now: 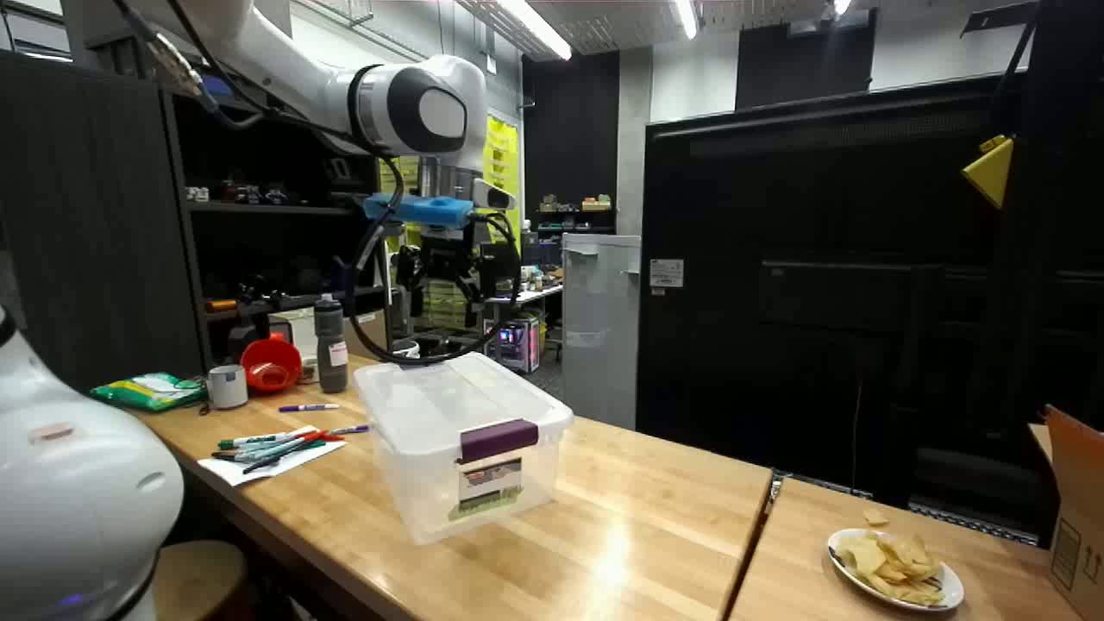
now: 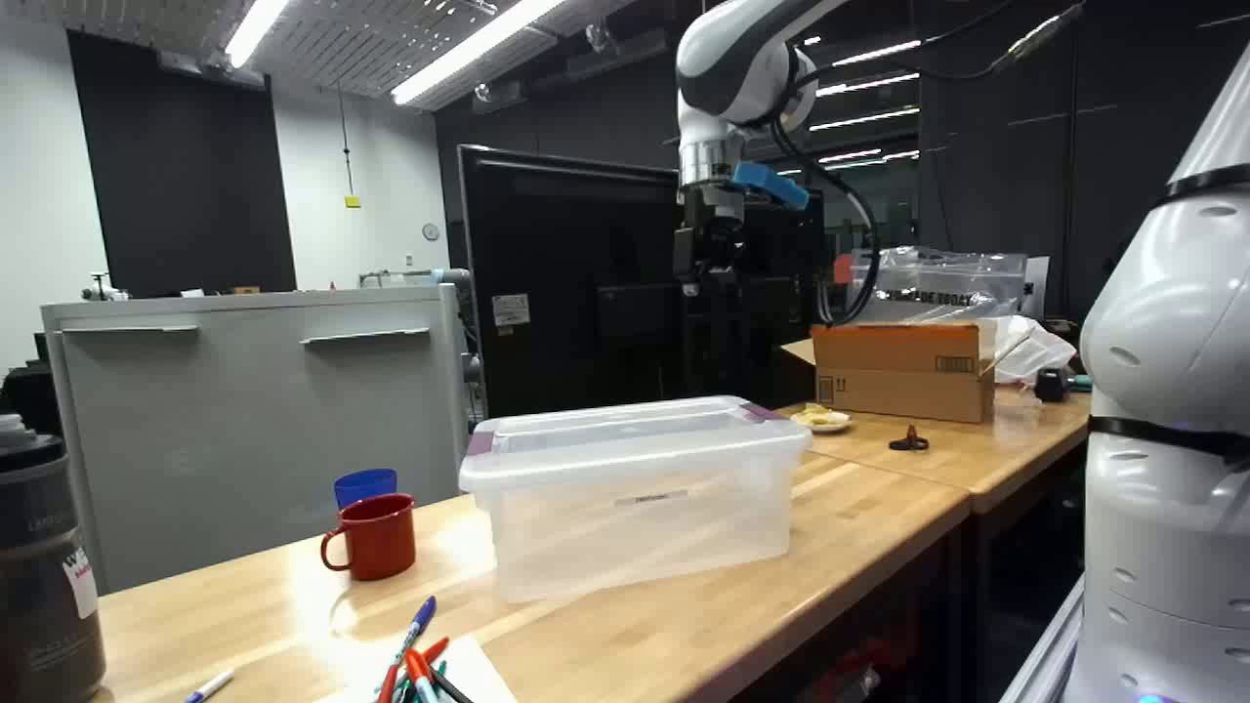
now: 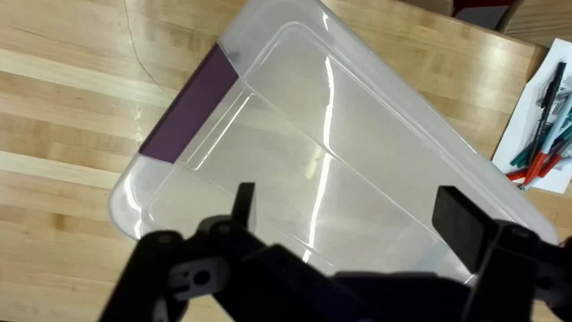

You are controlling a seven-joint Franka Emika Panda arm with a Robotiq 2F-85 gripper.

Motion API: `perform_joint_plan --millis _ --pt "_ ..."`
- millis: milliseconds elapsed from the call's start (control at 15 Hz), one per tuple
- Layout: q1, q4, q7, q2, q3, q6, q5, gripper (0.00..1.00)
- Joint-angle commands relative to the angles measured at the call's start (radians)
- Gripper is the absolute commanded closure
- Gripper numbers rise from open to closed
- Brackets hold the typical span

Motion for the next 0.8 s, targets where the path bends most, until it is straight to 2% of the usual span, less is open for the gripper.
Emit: perform_joint_plan --millis 0,267,733 --pt "-0.010 0.003 -0.003 0.001 0.009 -0.003 0.003 0.00" --pt "0.005 -0.093 -0.016 -0.027 0.024 0.084 0.015 0.00" --pt "0.071 -0.393 -0.092 -0.045 0.052 0.405 0.022 0.00"
